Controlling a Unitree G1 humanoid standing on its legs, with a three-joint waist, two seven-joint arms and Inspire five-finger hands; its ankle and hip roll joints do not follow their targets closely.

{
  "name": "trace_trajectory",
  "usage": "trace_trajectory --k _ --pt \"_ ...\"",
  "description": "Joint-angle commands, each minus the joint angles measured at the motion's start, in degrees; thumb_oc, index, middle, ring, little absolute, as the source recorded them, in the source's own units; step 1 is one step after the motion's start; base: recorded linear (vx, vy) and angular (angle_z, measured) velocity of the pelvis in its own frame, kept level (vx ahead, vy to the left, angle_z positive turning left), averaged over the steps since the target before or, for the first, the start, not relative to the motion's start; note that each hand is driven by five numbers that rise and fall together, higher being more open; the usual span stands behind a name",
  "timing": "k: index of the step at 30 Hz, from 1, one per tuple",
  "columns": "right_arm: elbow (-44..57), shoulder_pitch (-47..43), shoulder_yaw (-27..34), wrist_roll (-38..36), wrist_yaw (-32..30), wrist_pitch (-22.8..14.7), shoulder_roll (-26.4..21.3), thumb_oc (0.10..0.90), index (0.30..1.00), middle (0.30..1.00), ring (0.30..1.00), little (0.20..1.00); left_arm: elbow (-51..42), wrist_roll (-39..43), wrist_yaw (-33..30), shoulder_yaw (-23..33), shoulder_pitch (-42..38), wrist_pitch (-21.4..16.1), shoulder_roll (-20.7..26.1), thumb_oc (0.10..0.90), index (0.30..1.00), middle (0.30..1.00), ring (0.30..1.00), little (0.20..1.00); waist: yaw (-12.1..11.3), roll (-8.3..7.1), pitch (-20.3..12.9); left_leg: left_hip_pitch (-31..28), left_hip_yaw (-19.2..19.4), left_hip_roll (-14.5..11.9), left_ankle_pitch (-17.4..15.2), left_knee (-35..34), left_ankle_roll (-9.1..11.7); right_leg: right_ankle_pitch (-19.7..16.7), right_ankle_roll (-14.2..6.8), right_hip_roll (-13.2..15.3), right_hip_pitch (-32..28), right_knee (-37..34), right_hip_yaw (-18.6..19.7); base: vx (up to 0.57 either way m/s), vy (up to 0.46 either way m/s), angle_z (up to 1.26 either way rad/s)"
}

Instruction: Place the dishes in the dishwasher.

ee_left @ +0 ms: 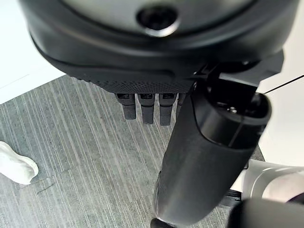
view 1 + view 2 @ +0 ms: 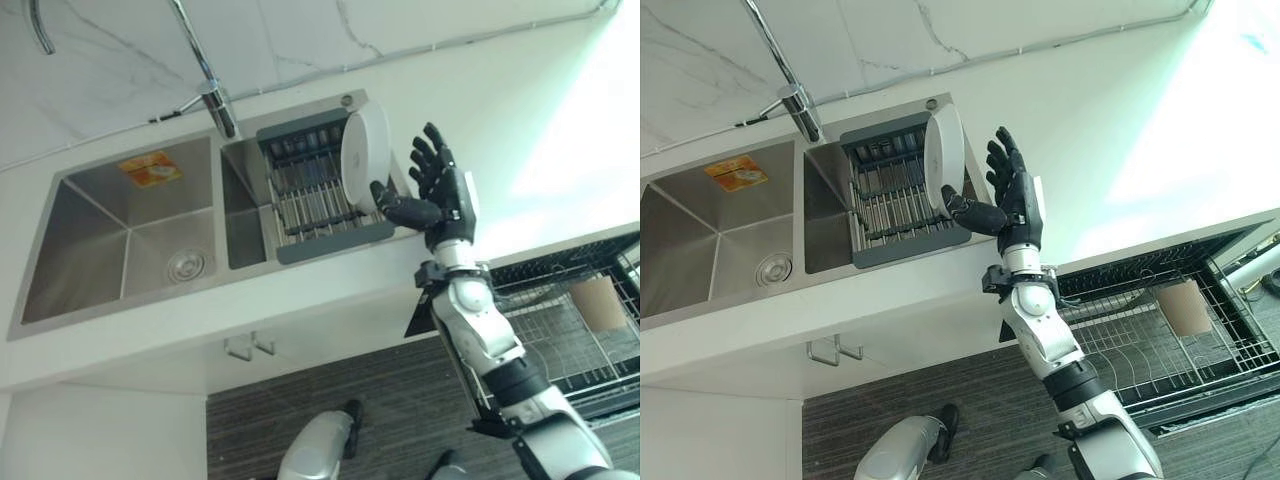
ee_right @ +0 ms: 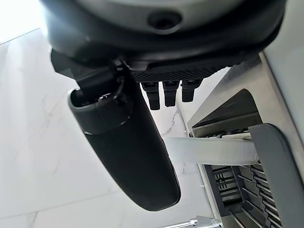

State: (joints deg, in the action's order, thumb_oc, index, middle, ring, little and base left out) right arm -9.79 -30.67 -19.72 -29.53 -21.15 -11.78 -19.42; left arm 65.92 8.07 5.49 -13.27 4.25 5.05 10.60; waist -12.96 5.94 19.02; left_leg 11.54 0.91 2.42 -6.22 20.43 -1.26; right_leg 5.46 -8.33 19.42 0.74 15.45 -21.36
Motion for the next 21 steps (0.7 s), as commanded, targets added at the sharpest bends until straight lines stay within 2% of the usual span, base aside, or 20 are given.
trace_trajectory --k 1,9,21 --pt "1.3 -9.1 1.5 -0.4 1.0 -3.6 0.5 0.800 0.900 0.900 0.900 0.900 1.6 -2.2 0.2 -2.9 2.2 0.7 2.0 0.800 0.900 0.900 0.900 0.900 -0.8 0.03 -3.5 -1.7 -1.1 -5.9 -2.7 -3.2 5.3 3.7 -0.6 1.0 2.2 1.7 2.7 0.04 0.000 -0.01" --pt "-4.0 -13.4 2.3 -1.1 1.6 -3.4 -1.0 0.800 0.900 0.900 0.900 0.900 1.9 -1.9 0.2 -3.8 2.2 1.5 2.5 0.800 0.900 0.900 0.900 0.900 -2.1 0.88 -3.3 -1.4 -2.1 -5.5 -2.2 -3.2 5.4 3.7 -0.7 1.5 1.7 1.7 1.6 0.06 0.008 0.02" --pt "-6.3 -17.6 2.2 -0.4 2.6 -1.9 -2.3 0.800 0.900 0.900 0.900 0.900 2.0 -2.8 1.0 -4.0 2.0 1.3 2.9 0.800 0.900 0.900 0.900 0.900 -3.2 1.78 -2.6 -0.6 -3.1 -4.8 -1.6 -3.2 5.4 3.5 -0.9 2.2 1.6 1.7 0.8 0.03 0.019 0.06"
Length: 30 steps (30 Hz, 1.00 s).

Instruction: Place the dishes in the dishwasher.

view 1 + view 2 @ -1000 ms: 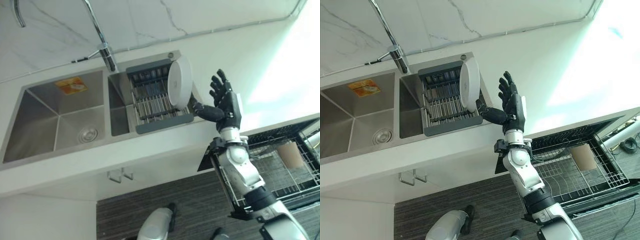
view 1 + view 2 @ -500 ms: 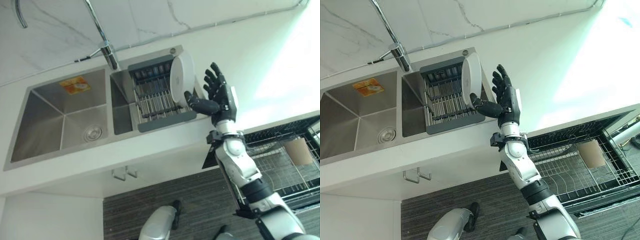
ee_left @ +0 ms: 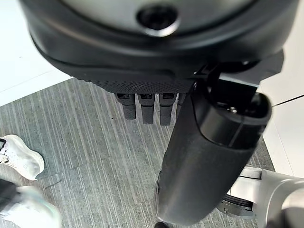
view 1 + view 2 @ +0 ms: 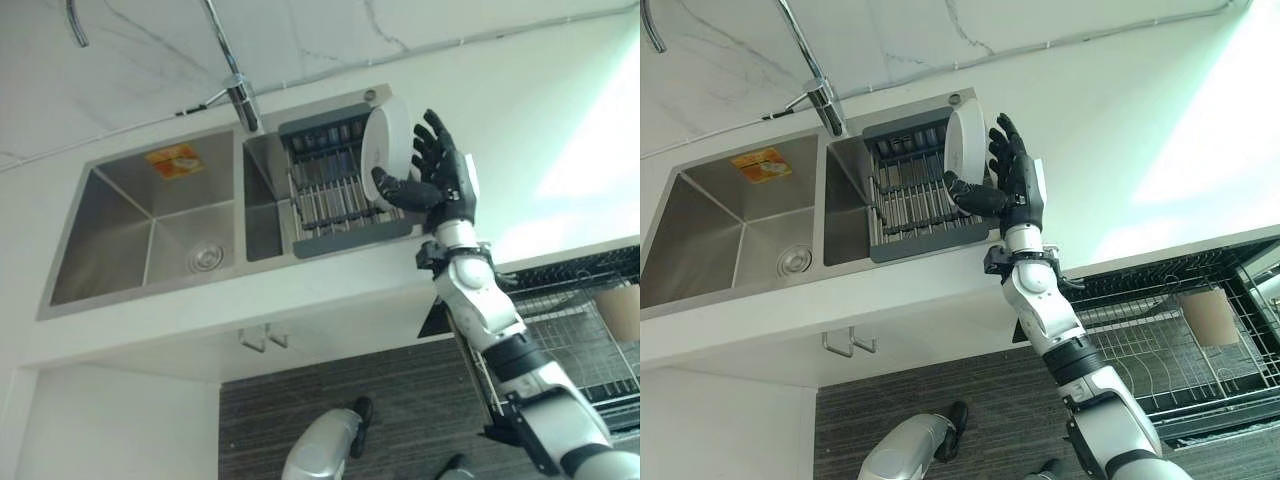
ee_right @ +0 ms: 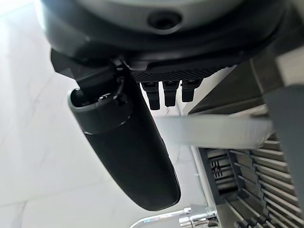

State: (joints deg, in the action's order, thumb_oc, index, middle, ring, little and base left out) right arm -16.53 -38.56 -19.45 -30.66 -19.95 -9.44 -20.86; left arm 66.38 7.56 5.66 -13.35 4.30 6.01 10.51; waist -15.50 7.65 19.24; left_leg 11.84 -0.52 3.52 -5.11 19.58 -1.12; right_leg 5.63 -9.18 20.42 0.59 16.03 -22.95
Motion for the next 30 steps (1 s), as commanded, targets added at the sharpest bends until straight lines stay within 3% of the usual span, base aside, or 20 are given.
trace_trajectory --k 1,7,8,9,13,16,23,24,25,26,27,30 --pt "0.2 -9.9 1.9 0.8 1.5 -4.3 -0.9 0.800 0.900 0.900 0.900 0.900 1.5 -2.3 0.9 -4.0 1.9 0.4 2.9 0.800 0.900 0.900 0.900 0.900 -0.7 0.11 -2.7 -0.8 -1.7 -5.9 -2.7 -2.4 5.3 3.4 -0.1 1.3 1.7 1.2 2.3 0.03 0.017 0.03" --pt "-0.7 -10.9 2.1 0.8 1.8 -2.1 -2.0 0.800 0.900 0.900 0.900 0.900 1.2 -2.4 1.4 -3.7 2.2 0.2 3.5 0.800 0.900 0.900 0.900 0.900 -1.4 0.32 -2.2 -0.6 -2.6 -5.6 -2.4 -2.4 5.4 3.4 -0.1 1.4 1.4 1.2 1.8 0.06 0.004 0.11" --pt "-1.9 -11.5 2.1 1.1 -0.3 -0.6 -2.3 0.518 0.476 0.476 0.476 0.476 1.1 -2.4 1.5 -3.7 2.2 0.2 3.7 0.800 0.900 0.900 0.900 0.900 -1.6 0.32 -2.1 -0.6 -2.8 -5.6 -2.4 -2.4 5.4 3.4 0.0 1.4 1.3 1.2 1.7 0.05 -0.010 0.01" --pt "-2.6 -11.7 2.2 1.2 -0.6 -0.6 -2.4 0.400 0.300 0.300 0.300 0.300 1.1 -2.3 1.5 -3.7 2.2 0.1 3.7 0.800 0.900 0.900 0.900 0.900 -1.6 0.33 -2.1 -0.6 -2.8 -5.6 -2.4 -2.4 5.4 3.4 0.0 1.3 1.3 1.2 1.8 0.05 -0.008 0.00" --pt "-8.7 -13.1 2.4 2.3 -2.9 1.7 -3.7 0.400 0.300 0.300 0.300 0.300 0.6 -1.4 1.5 -4.1 1.9 0.1 4.0 0.800 0.900 0.900 0.900 0.900 -1.8 0.61 -1.4 -0.4 -2.9 -5.5 -2.0 -2.4 5.4 3.2 0.0 1.3 1.5 1.2 2.1 0.01 0.008 0.00" --pt "-14.1 -14.8 2.3 3.7 -3.4 -0.2 -4.6 0.400 0.300 0.300 0.300 0.300 0.9 -1.7 2.1 -4.6 1.5 -0.7 4.3 0.800 0.900 0.900 0.900 0.900 -2.0 1.01 -0.8 -0.1 -2.9 -5.3 -1.7 -2.4 5.3 2.9 0.0 1.4 1.8 1.2 2.4 0.00 0.036 0.02" --pt "-16.6 -16.9 2.3 9.6 -8.4 -4.1 -5.6 0.400 0.300 0.300 0.300 0.300 0.6 -1.6 2.2 -5.0 0.9 -1.6 4.4 0.800 0.900 0.900 0.900 0.900 -2.4 1.16 0.1 0.6 -2.7 -5.0 -1.6 -2.4 5.1 2.5 -0.2 1.7 2.5 1.2 2.3 -0.06 0.021 0.08" --pt "-16.1 -16.7 1.9 9.7 -10.5 -9.7 -5.6 0.400 0.300 0.300 0.300 0.300 0.7 -1.6 2.0 -5.0 0.8 -2.0 4.5 0.800 0.900 0.900 0.900 0.900 -2.4 0.87 -0.3 0.4 -2.3 -5.1 -1.8 -2.4 4.9 2.4 -0.3 1.7 2.4 1.2 2.2 -0.09 -0.017 0.11" --pt "-16.0 -16.7 1.9 9.6 -10.5 -10.3 -5.5 0.400 0.300 0.300 0.300 0.300 0.7 -1.5 2.0 -5.0 0.8 -2.0 4.5 0.800 0.900 0.900 0.900 0.900 -2.4 0.84 -0.3 0.4 -2.3 -5.1 -1.9 -2.4 4.9 2.4 -0.3 1.7 2.4 1.2 2.1 -0.12 -0.045 0.12" --pt "-13.4 -16.2 1.6 11.4 -11.9 -16.1 -4.6 0.400 0.300 0.300 0.300 0.300 1.0 -0.7 2.0 -4.7 1.0 -2.2 4.3 0.800 0.900 0.900 0.900 0.900 -2.5 0.50 -0.7 0.1 -2.0 -5.3 -2.1 -2.4 4.9 2.4 -0.4 1.7 2.3 1.2 1.7 -0.07 -0.062 0.07" --pt "-8.8 -15.1 1.4 13.5 -14.3 -19.2 -3.3 0.400 0.300 0.300 0.300 0.300 1.1 -0.4 1.8 -4.2 1.3 -2.2 4.0 0.800 0.900 0.900 0.900 0.900 -2.4 0.14 -1.0 -0.3 -1.9 -5.6 -2.4 -2.4 4.9 2.5 -0.5 1.6 2.0 1.2 1.3 -0.08 -0.098 -0.02" --pt "-1.3 -12.2 1.5 16.4 -17.5 -20.3 -1.0 0.400 0.300 0.300 0.300 0.300 1.3 -1.1 1.9 -2.9 1.5 -1.5 3.9 0.800 0.900 0.900 0.900 0.900 -2.0 -0.74 -1.8 -1.7 -1.5 -6.5 -3.0 -2.4 4.7 3.2 -0.1 0.8 0.6 1.2 1.0 -0.01 -0.082 -0.22"
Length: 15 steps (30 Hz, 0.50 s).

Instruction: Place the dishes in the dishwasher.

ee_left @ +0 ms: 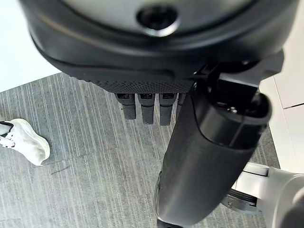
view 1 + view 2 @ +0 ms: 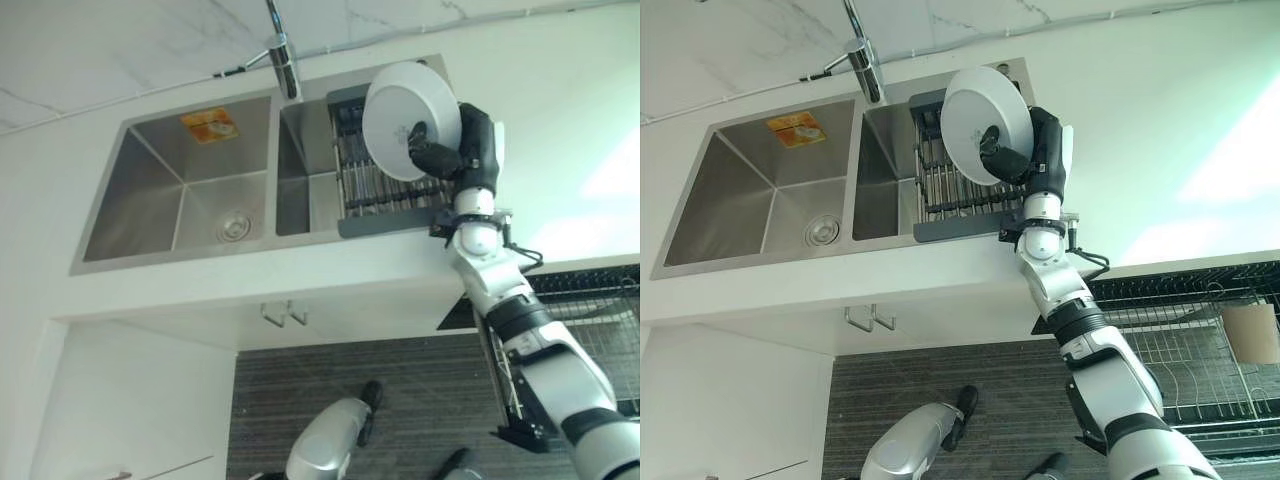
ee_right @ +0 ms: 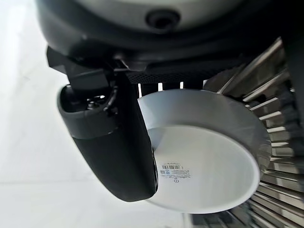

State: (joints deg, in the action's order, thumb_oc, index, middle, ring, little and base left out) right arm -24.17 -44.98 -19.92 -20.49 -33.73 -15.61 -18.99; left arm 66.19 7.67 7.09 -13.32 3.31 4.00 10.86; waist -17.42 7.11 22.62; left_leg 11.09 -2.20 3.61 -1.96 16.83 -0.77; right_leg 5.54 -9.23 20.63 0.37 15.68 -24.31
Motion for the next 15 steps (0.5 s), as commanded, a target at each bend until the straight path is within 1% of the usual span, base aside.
trace_trajectory --k 1,2,3,5,6,8,9,11,15 --pt "7.7 -4.9 2.0 6.6 -4.1 -14.6 -2.5 0.400 0.300 0.300 0.300 0.300 1.6 -1.8 0.3 -2.8 2.7 0.3 3.4 0.800 0.900 0.900 0.900 0.900 0.1 -0.36 -5.3 -1.5 0.4 -6.9 -6.3 0.4 4.3 3.6 0.1 0.2 0.3 1.5 2.2 0.02 -0.076 -0.29" --pt "9.1 -3.9 2.1 6.6 -4.0 -15.8 -2.0 0.400 0.300 0.300 0.300 0.300 1.8 -2.6 0.1 -2.5 3.0 -0.3 3.4 0.800 0.900 0.900 0.900 0.900 0.4 -0.52 -5.5 -2.1 0.6 -7.4 -6.4 0.4 4.3 3.8 0.4 -0.2 -0.4 1.5 2.1 0.05 -0.093 -0.28" --pt "11.5 -1.9 2.3 6.9 -3.8 -17.7 -1.1 0.400 0.300 0.300 0.300 0.300 2.1 -3.8 -0.4 -2.2 3.3 -0.7 3.2 0.800 0.900 0.900 0.900 0.900 1.0 -0.81 -5.9 -3.2 1.1 -8.1 -6.5 0.4 4.2 4.2 0.7 -0.8 -1.4 1.5 2.0 0.06 -0.104 -0.27" --pt "15.0 0.5 2.5 7.2 -4.0 -19.0 -0.2 0.400 0.300 0.300 0.300 0.300 2.2 -4.0 -0.9 -2.1 3.3 -0.6 3.1 0.800 0.900 0.900 0.900 0.900 2.1 -1.29 -5.9 -4.8 1.8 -9.0 -6.8 0.4 4.2 4.5 1.1 -1.4 -2.6 1.5 2.3 0.06 -0.116 -0.37" --pt "16.9 1.8 3.0 7.3 -3.8 -19.0 0.1 0.400 0.300 0.300 0.300 0.300 2.2 -3.7 -1.3 -1.9 3.1 -0.5 2.9 0.800 0.900 0.900 0.900 0.900 2.8 -1.64 -5.9 -5.5 2.2 -9.3 -7.1 0.4 4.2 4.6 1.3 -1.6 -2.9 1.5 2.7 0.03 -0.192 -0.66" --pt "21.4 5.2 4.0 9.0 -5.1 -16.3 -0.1 0.400 0.300 0.300 0.300 0.300 2.0 -4.2 -1.3 -1.4 2.2 -0.2 2.7 0.800 0.900 0.900 0.900 0.900 4.5 -2.79 -5.7 -7.1 3.1 -10.0 -7.8 0.4 4.4 4.8 1.3 -2.3 -2.9 1.5 4.4 -0.01 -0.249 -0.57" --pt "22.2 6.2 4.5 8.7 -5.2 -15.8 -0.3 0.400 0.300 0.300 0.300 0.300 2.0 -4.6 -1.2 -1.6 1.9 0.0 2.5 0.800 0.900 0.900 0.900 0.900 5.2 -3.22 -5.7 -7.2 3.2 -10.3 -7.8 0.4 4.4 4.6 1.4 -2.6 -2.5 1.5 5.2 -0.02 -0.212 -0.39" --pt "23.0 8.2 5.5 7.3 -4.9 -16.6 -0.3 0.400 0.300 0.300 0.300 0.300 2.0 -5.2 -1.6 -2.5 1.6 0.2 2.1 0.800 0.900 0.900 0.900 0.900 6.2 -3.96 -5.7 -8.1 3.6 -11.0 -8.1 0.4 4.6 4.8 1.4 -3.3 -2.4 1.5 6.5 -0.01 -0.201 -0.40" --pt "26.3 14.4 8.5 5.7 -3.2 -18.4 -2.1 0.400 0.300 0.300 0.300 0.300 2.2 -5.4 -2.5 -3.2 1.5 0.6 1.4 0.800 0.900 0.900 0.900 0.900 9.0 -5.62 -6.1 -9.1 5.3 -12.2 -9.0 0.4 4.9 5.1 1.1 -4.5 -1.1 1.5 9.2 -0.02 -0.169 -0.41"
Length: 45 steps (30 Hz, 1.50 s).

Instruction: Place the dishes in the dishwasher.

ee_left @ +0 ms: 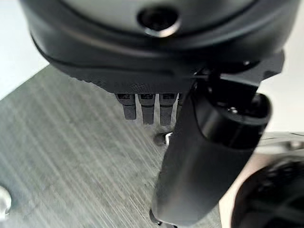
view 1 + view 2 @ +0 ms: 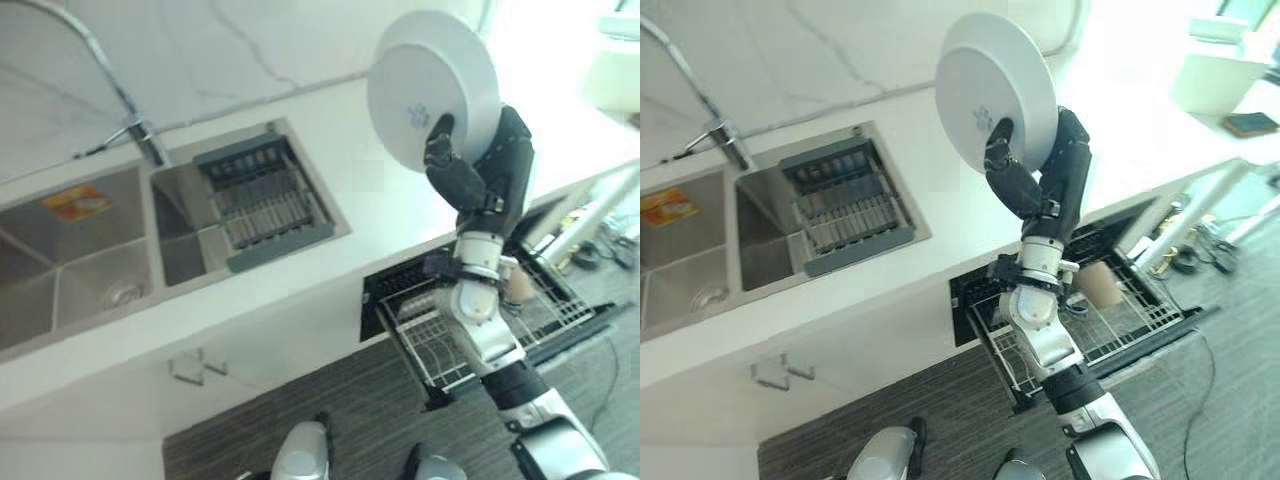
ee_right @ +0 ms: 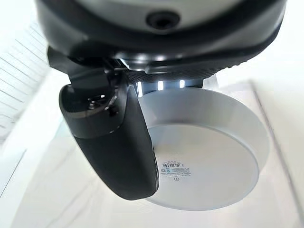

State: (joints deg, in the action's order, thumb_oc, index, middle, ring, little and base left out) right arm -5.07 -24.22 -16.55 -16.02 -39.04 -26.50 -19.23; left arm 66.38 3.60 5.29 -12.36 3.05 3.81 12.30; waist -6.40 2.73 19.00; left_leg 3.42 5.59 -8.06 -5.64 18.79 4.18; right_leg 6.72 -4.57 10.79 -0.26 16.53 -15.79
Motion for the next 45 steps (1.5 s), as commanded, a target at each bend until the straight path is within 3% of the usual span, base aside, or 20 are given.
trace_trajectory --k 1,8,11,14,24,29,36,45 --pt "7.9 -5.2 5.7 1.4 1.9 -7.7 -2.4 0.400 0.300 0.300 0.300 0.300 2.0 -1.4 -0.8 -4.3 1.6 0.9 -0.1 0.800 0.900 0.900 0.900 0.900 -1.4 -1.54 -2.3 -1.6 -2.1 -0.8 -5.4 -1.6 0.0 3.9 -3.6 5.1 -0.2 0.7 1.2 -0.04 -0.161 -0.53" --pt "10.9 5.7 11.5 -2.3 4.6 -7.9 -6.8 0.400 0.300 0.300 0.300 0.300 0.9 1.1 -1.5 -4.6 0.0 1.5 0.0 0.800 0.900 0.900 0.900 0.900 3.1 -3.20 -1.2 -1.2 -1.2 -1.8 -5.9 -1.6 0.0 3.7 -3.8 2.8 2.2 0.7 4.9 -0.05 -0.143 -0.43" --pt "8.9 6.7 12.5 -8.8 7.8 -10.4 -7.7 0.400 0.300 0.300 0.300 0.300 -0.7 5.0 -1.7 -5.5 -2.5 1.9 0.9 0.800 0.900 0.900 0.900 0.900 4.4 -3.19 1.2 1.1 -1.8 -1.8 -5.5 -1.6 0.0 3.2 -3.5 2.0 4.9 0.7 5.8 -0.26 -0.101 -0.27" --pt "7.2 6.1 12.1 -7.1 7.8 -9.8 -7.5 0.400 0.300 0.300 0.300 0.300 -1.0 8.4 -2.5 -5.6 -5.1 2.9 1.0 0.800 0.900 0.900 0.900 0.900 5.3 -2.73 3.5 2.7 -2.6 -1.4 -4.9 -1.6 -0.1 2.8 -2.9 1.4 6.4 0.7 6.1 -0.17 -0.033 -0.23" --pt "-6.1 2.3 10.0 -7.5 13.6 -6.4 -7.7 0.400 0.300 0.300 0.300 0.300 -1.8 7.0 -1.7 -7.9 -6.7 3.5 1.5 0.800 0.900 0.900 0.900 0.900 4.3 -1.33 5.9 3.9 -3.7 0.0 -3.7 -1.6 -0.3 2.2 -2.1 1.8 6.9 0.7 5.2 -0.04 0.009 0.05" --pt "-8.1 -0.4 9.6 -4.1 12.2 -4.8 -9.1 0.400 0.300 0.300 0.300 0.300 -2.5 6.1 -1.4 -8.0 -7.3 4.1 2.5 0.800 0.900 0.900 0.900 0.900 2.9 -1.05 7.0 4.6 -4.5 1.0 -3.5 -1.6 -0.6 1.9 -2.2 2.3 6.7 0.7 4.3 -0.01 -0.003 0.16" --pt "-9.6 -4.1 9.6 -1.5 12.8 0.4 -13.0 0.400 0.300 0.300 0.300 0.300 -2.8 4.6 -0.1 -7.4 -7.5 5.0 3.8 0.800 0.900 0.900 0.900 0.900 1.7 -0.76 7.6 5.3 -4.7 1.6 -3.2 -1.6 -0.8 1.4 -2.4 2.8 7.0 0.7 3.4 0.00 0.026 0.16" --pt "-13.8 -10.4 10.2 2.8 11.1 13.4 -19.7 0.400 0.300 0.300 0.300 0.300 -4.9 3.8 0.8 -7.4 -9.5 7.0 6.2 0.800 0.900 0.900 0.900 0.900 -0.4 -2.37 9.9 5.7 -5.4 1.6 -2.8 -1.6 -1.3 0.6 -2.7 2.7 7.1 0.7 2.9 0.00 -0.022 0.03"
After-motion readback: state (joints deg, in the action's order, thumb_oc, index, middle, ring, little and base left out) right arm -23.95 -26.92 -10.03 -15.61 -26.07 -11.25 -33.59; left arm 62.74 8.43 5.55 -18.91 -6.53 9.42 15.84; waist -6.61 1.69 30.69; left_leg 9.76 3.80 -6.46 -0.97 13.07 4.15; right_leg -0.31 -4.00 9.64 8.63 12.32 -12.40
